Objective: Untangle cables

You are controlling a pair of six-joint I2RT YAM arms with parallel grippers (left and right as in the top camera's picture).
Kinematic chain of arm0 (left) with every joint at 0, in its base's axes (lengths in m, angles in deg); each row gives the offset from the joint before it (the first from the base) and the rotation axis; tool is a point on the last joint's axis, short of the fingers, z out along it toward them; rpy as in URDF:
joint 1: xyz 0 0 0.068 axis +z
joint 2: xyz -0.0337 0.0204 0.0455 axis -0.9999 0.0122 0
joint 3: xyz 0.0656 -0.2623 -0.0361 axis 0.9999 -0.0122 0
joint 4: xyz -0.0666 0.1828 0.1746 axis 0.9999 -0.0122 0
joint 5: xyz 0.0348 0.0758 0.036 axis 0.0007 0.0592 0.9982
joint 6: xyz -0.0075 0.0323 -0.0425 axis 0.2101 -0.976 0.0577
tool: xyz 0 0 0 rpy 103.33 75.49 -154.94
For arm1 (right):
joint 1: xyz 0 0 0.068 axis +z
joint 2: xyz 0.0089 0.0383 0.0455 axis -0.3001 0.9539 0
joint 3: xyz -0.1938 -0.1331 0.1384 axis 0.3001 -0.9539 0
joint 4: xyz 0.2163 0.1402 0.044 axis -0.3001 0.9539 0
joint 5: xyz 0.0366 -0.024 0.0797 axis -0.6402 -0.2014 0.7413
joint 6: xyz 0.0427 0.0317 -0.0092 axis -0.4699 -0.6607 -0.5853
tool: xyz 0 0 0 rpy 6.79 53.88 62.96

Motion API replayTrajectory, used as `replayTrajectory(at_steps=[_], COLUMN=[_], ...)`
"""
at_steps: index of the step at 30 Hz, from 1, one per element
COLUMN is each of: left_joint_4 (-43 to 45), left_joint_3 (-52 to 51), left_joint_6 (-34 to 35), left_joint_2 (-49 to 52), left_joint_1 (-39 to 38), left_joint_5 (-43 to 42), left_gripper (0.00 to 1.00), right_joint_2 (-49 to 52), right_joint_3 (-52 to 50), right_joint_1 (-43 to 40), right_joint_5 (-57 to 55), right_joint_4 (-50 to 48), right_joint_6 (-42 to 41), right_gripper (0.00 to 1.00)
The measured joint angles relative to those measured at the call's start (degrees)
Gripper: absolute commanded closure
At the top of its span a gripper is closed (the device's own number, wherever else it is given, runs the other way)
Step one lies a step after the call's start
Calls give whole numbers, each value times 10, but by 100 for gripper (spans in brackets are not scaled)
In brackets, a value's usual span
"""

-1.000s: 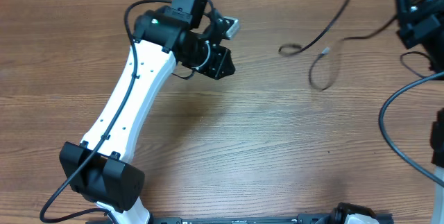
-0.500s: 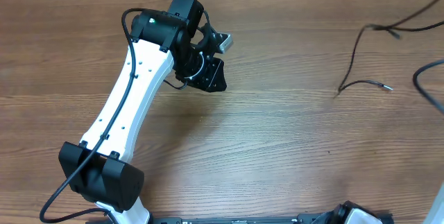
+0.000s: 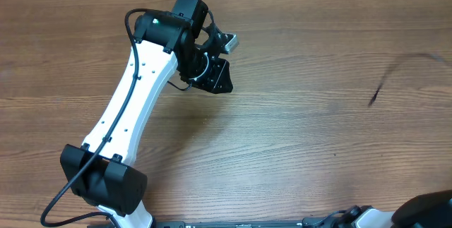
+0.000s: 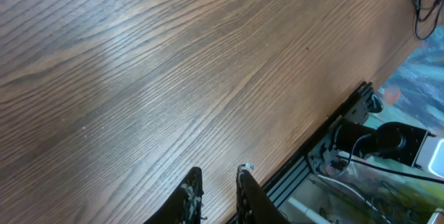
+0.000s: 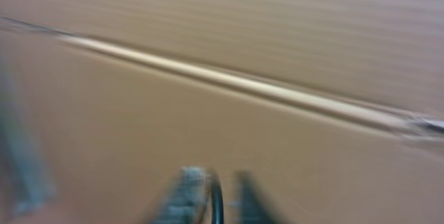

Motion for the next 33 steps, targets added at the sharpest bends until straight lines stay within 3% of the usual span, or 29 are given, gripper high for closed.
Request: replayTrajectory(at_steps=[7, 15, 22, 27, 33], left_joint_4=[9, 16, 14, 8, 7], left_joint_3=[0, 0, 0, 0, 0], left_joint_6=[0, 1, 2, 11, 24], left_joint_2=[0, 0, 0, 0, 0], left_joint_1=[-29, -42, -42, -42, -49], left_joint_5=[-5, -12, -24, -37, -62], left_gripper=[82, 82, 82, 82, 81], right_joint_2=[18, 18, 39, 91, 156], right_joint_3=[0, 0, 1, 2, 2], right_joint_1=[-23, 53, 78, 87, 120], right_joint_5=[-43, 32, 112, 128, 159], right_joint_4=[15, 170, 299, 417, 449], right_joint_6=[10, -14, -165, -343, -472], right_gripper=[0, 0, 0, 0, 0])
